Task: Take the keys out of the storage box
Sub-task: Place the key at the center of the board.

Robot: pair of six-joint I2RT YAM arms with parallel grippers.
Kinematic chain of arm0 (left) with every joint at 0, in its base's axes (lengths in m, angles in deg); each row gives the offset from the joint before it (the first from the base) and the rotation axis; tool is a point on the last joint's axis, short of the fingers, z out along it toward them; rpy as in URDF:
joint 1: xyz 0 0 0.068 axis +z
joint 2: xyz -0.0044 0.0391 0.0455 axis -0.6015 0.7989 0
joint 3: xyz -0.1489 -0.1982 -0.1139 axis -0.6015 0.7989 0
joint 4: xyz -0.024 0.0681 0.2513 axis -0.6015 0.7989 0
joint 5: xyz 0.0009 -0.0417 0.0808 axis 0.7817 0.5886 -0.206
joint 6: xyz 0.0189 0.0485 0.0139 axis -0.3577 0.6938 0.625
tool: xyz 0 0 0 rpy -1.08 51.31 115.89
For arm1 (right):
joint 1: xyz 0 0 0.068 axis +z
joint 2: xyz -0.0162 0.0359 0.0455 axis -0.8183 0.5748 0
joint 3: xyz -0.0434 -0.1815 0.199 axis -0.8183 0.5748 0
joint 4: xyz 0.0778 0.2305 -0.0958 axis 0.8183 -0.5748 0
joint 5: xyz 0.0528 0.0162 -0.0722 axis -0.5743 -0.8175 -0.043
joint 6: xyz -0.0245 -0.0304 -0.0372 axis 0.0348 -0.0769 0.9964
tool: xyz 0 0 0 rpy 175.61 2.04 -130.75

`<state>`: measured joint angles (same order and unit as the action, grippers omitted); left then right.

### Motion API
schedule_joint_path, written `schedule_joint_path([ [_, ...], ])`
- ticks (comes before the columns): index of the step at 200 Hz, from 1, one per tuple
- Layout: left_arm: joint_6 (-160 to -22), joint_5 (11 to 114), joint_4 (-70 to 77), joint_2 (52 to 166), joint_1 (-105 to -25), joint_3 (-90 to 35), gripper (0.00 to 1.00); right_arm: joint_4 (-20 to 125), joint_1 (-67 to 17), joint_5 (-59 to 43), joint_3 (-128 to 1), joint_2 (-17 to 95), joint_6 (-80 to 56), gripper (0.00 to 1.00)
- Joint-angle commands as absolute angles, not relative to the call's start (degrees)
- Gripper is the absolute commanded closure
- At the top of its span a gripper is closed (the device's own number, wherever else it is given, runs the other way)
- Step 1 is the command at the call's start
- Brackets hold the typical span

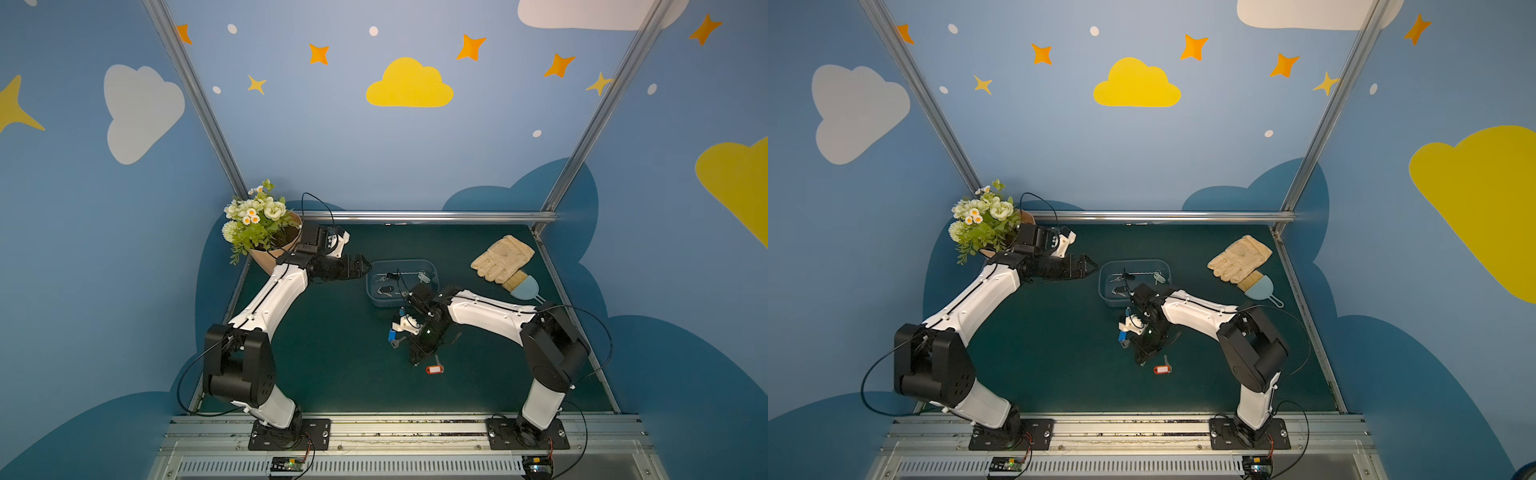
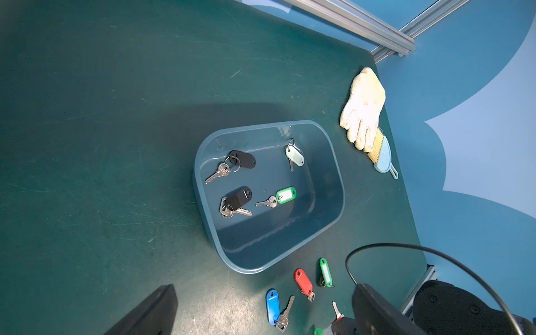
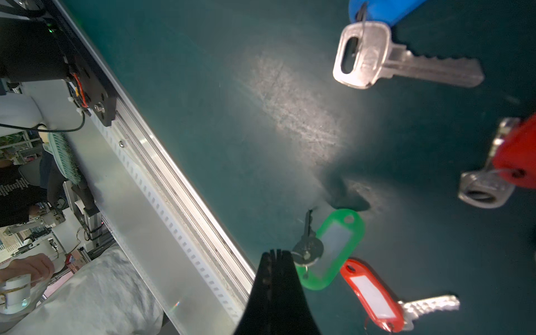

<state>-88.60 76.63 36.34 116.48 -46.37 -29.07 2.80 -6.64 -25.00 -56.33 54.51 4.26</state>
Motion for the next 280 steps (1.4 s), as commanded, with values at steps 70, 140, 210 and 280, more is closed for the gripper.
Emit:
schedule_joint_path([
  [70,-88.0,77.2,36.7,118.6,-46.5,-29.7,0.0,2.4,-6.5,-22.2,-56.9,57.7,5.5,1.0],
  [140,-87.9,76.8,36.8,119.2,-46.5,-30.4,0.0,-1.1,-6.6,-20.1,-60.2,57.4,7.2,0.63],
  [210,-85.4,73.6,40.0,120.4,-48.7,-34.6,0.0,-4.8,-14.5,-21.0,-65.7,48.3,6.1,0.52],
  [280,-83.1,56.8,48.3,128.0,-58.2,-43.4,0.0,7.4,-27.0,-18.5,-57.2,36.1,-5.9,0.37],
])
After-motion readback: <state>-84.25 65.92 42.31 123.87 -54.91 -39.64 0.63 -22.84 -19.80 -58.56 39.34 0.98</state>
